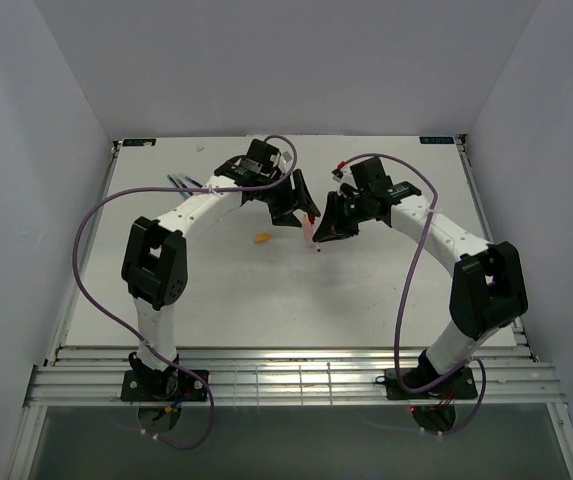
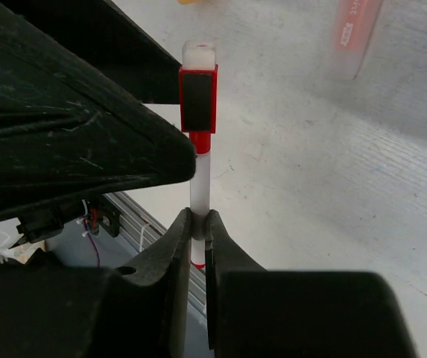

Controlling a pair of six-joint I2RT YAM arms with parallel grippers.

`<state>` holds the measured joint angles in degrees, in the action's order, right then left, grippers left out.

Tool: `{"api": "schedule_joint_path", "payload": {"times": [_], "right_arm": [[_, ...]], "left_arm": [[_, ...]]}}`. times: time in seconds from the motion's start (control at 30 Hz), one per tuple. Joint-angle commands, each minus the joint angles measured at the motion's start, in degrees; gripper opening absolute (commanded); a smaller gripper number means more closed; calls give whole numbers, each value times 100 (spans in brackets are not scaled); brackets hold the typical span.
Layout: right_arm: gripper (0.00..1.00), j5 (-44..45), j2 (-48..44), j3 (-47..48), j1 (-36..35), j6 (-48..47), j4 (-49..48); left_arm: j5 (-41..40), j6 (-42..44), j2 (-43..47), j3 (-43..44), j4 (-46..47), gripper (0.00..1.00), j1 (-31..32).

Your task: Open the pen caps

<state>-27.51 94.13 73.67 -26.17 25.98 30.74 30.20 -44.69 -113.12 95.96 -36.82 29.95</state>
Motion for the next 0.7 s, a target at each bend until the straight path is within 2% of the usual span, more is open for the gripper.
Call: {"api": "schedule_joint_path", "payload": {"times": [0.0,0.37,0.5,0.63,0.67], "right_arm": [[8,-299,44,236,-107,171,-279],[8,-431,-140,130,-160,399,-481],[8,-396,-158,148,-160,417,-516],[8,-396,-123,183,-160,461,-534],[8,-413,-123,183,-160,461,-543]], "left_arm": [[109,-101,229,-8,210,71,45],[65,-84,229,-42,219,55,72],[100,-75,273,-130,236,44,81],[92,-40,334,-218,236,23,81],[83,-40,343,-236,228,20,81]]}}
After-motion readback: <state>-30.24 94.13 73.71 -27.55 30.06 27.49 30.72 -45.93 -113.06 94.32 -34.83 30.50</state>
